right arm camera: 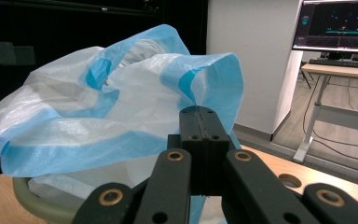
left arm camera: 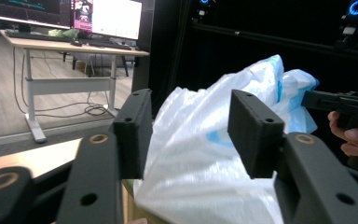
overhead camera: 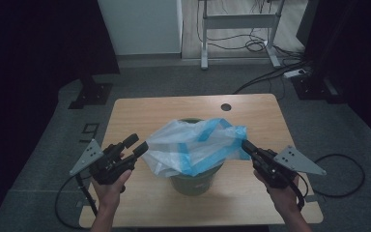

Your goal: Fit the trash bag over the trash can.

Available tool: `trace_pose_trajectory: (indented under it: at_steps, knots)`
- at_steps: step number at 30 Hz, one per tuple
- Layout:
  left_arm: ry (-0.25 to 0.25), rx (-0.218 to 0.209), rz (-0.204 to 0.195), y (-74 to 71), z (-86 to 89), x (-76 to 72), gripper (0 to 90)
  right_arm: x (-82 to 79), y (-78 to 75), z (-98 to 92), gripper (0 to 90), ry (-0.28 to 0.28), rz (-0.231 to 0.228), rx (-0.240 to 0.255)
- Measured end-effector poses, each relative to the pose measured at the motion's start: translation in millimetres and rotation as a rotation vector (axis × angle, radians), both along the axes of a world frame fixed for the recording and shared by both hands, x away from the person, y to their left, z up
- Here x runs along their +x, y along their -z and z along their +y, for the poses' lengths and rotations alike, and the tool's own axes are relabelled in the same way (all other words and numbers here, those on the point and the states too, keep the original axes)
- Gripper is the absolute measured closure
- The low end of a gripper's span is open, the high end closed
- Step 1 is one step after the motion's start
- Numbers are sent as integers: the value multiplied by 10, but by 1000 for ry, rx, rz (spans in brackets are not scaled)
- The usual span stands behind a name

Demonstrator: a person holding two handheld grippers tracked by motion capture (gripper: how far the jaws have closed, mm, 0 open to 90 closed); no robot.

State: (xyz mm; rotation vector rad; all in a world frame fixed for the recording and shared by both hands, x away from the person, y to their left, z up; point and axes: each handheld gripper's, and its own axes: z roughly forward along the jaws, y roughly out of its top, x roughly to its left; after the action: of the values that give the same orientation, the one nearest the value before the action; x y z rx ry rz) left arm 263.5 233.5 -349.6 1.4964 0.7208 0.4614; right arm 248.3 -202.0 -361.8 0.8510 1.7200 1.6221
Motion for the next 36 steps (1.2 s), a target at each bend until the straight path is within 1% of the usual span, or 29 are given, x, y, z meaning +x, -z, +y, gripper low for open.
trace_pose_trajectory:
  at_steps: [1,2,3,5,6,7,13,18,20,23,26,27,28,30,33,36]
  knots:
    - [15,26,9,-26,-29,33,466,7,1,0,894,0,2,0]
    - [28,44,22,-39,-49,62,434,15,0,0,893,0,4,1]
    - [47,67,43,-50,-74,107,414,20,-3,-2,893,-1,4,1]
    - [85,86,82,-56,-111,213,401,30,-11,0,894,-2,5,1]
    - [92,89,91,-57,-118,245,400,34,-16,4,893,-3,7,0]
    - [94,93,98,-65,-129,285,401,36,-19,7,893,-4,6,-1]
    - [105,109,111,-141,-185,417,451,51,-12,19,893,-4,10,-8]
    - [148,140,130,-178,-284,503,466,63,-11,27,893,-5,12,-7]
    - [162,152,129,-175,-323,521,501,61,-14,35,894,-7,11,-7]
    - [178,170,113,-165,-361,532,676,58,-16,44,894,-9,9,-8]
    - [178,189,84,-156,-383,535,853,59,-10,42,893,-8,10,-8]
    - [178,192,76,-157,-388,536,896,60,-7,40,894,-7,11,-7]
    - [175,194,73,-163,-390,539,899,61,-3,36,893,-6,12,-6]
    - [140,189,55,-178,-377,539,900,61,7,24,893,-3,15,-7]
    - [91,144,39,-195,-307,562,900,64,36,-2,893,8,19,-14]
    - [50,99,36,-189,-227,592,900,68,84,-43,893,20,31,-17]
